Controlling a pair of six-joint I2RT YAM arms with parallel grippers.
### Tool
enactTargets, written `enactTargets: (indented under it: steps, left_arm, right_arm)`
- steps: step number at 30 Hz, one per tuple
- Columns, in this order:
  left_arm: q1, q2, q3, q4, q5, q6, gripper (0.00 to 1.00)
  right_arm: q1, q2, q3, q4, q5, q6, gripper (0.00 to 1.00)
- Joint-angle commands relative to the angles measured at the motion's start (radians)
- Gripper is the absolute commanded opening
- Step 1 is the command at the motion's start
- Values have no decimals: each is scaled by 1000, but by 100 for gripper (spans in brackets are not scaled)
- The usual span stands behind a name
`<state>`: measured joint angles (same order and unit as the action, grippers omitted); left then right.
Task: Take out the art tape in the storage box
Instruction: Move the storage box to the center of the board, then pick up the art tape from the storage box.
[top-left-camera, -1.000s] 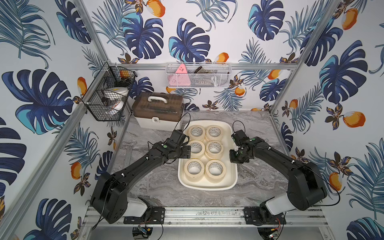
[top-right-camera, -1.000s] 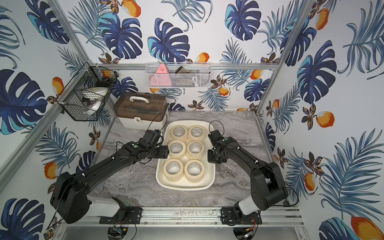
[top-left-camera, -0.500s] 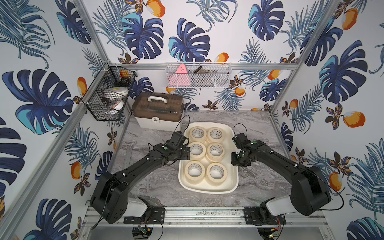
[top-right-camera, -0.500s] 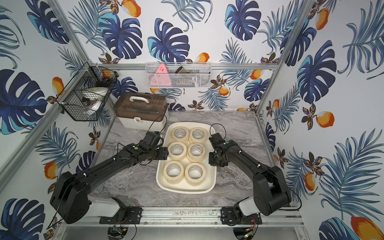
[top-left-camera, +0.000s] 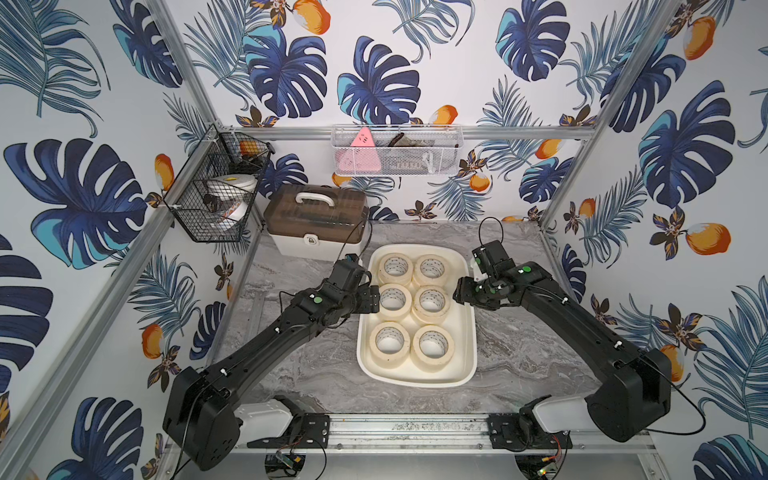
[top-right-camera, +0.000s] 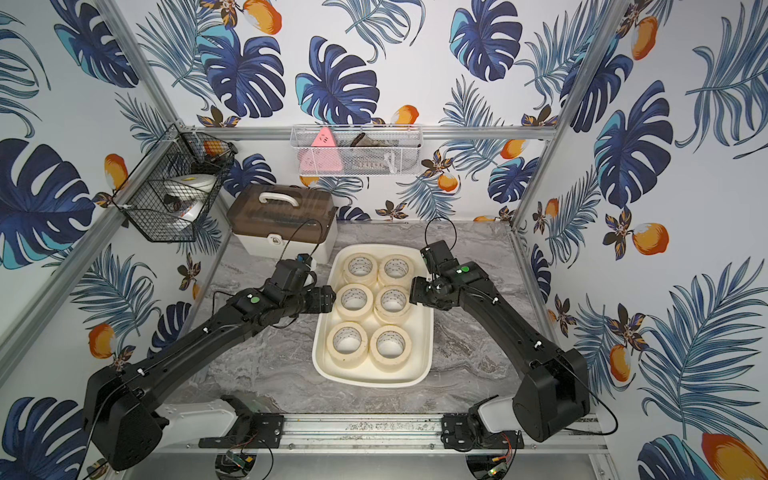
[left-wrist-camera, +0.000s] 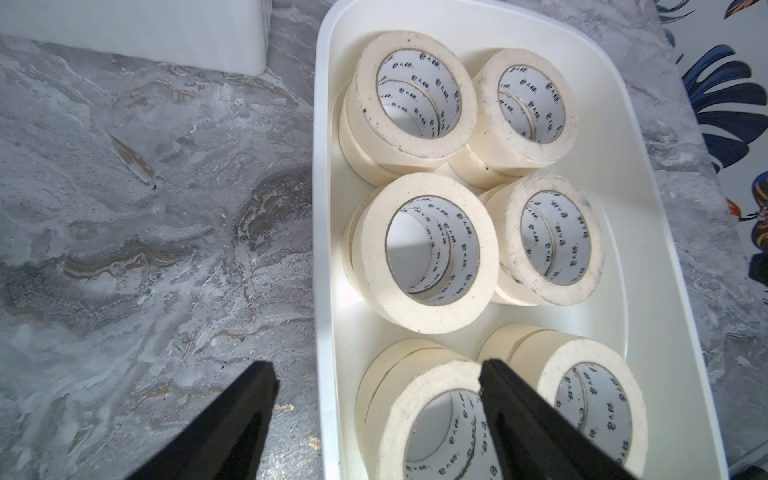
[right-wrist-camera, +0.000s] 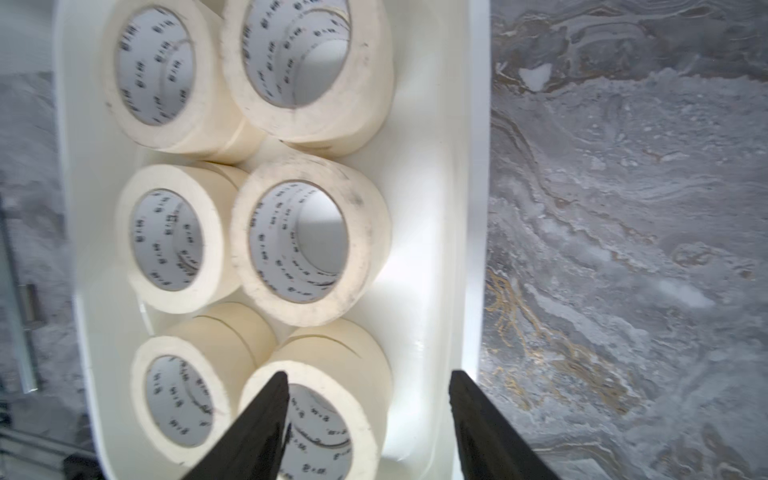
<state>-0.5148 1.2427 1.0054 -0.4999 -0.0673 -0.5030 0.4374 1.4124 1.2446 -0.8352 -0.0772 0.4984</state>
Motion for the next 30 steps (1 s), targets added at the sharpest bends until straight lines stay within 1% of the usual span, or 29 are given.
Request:
enactTargets:
  steps: [1,5,12,17,22,24,30]
  left_arm:
    - [0,-28,19,-27,-8,-12,87]
    - [-1,-58,29,-45,-12,-14,90]
    - [0,-89,28,-55,-21,-14,92]
    - [0,-96,26,-58,-24,-20,93]
    - [0,-102,21,-47,-14,-30,93]
    - [0,-105,21,-48,-14,-32,93]
    - [-1,-121,19,-48,-14,-34,93]
  right_arm:
    - [7,28,39,74,-125,110,65]
    - [50,132,134,80,-85,238,65]
    - [152,365,331,44,40,356,65]
    - [190,505,440,55,76,396,65]
    - [192,609,525,66,105,428,65]
    - [192,676,558,71,121,436,65]
    - [187,783,652,68,146,453,65]
